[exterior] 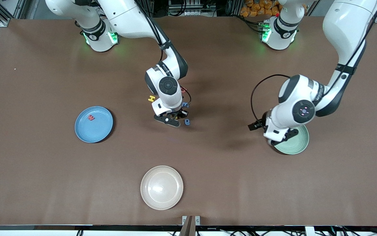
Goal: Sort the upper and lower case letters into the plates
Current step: 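Release the W in the green plate while the right gripper grasps the n, then carry the yellow n to the blue plate while the left gripper reaches the Q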
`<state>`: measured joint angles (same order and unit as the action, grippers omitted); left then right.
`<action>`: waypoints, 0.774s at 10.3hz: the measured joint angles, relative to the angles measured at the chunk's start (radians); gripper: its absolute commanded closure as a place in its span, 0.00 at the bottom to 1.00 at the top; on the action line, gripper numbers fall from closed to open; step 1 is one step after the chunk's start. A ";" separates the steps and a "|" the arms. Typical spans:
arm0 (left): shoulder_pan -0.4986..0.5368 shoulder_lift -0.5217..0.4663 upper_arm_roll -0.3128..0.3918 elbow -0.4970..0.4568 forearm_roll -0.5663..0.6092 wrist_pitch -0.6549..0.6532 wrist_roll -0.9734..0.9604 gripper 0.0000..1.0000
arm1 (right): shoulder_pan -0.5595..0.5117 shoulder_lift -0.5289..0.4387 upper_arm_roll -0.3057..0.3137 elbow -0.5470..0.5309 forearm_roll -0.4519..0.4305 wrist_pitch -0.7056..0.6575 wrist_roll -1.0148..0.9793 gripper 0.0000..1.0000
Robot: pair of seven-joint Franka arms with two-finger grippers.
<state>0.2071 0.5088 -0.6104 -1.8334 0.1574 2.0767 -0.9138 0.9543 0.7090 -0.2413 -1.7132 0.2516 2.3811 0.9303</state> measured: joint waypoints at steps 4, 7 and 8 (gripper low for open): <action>-0.068 0.006 -0.022 0.000 -0.003 -0.003 -0.135 0.00 | -0.128 -0.102 -0.028 0.010 -0.001 -0.068 -0.139 1.00; -0.150 0.023 -0.024 0.033 -0.036 0.000 -0.192 0.00 | -0.284 -0.163 -0.066 0.008 -0.001 -0.162 -0.337 1.00; -0.194 0.029 -0.025 0.051 -0.036 0.000 -0.217 0.00 | -0.311 -0.164 -0.103 0.005 -0.001 -0.177 -0.407 1.00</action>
<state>0.0126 0.5378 -0.6352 -1.7823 0.1213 2.0769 -1.1304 0.6436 0.5451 -0.3442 -1.7079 0.2501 2.2044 0.5233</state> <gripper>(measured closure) 0.000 0.736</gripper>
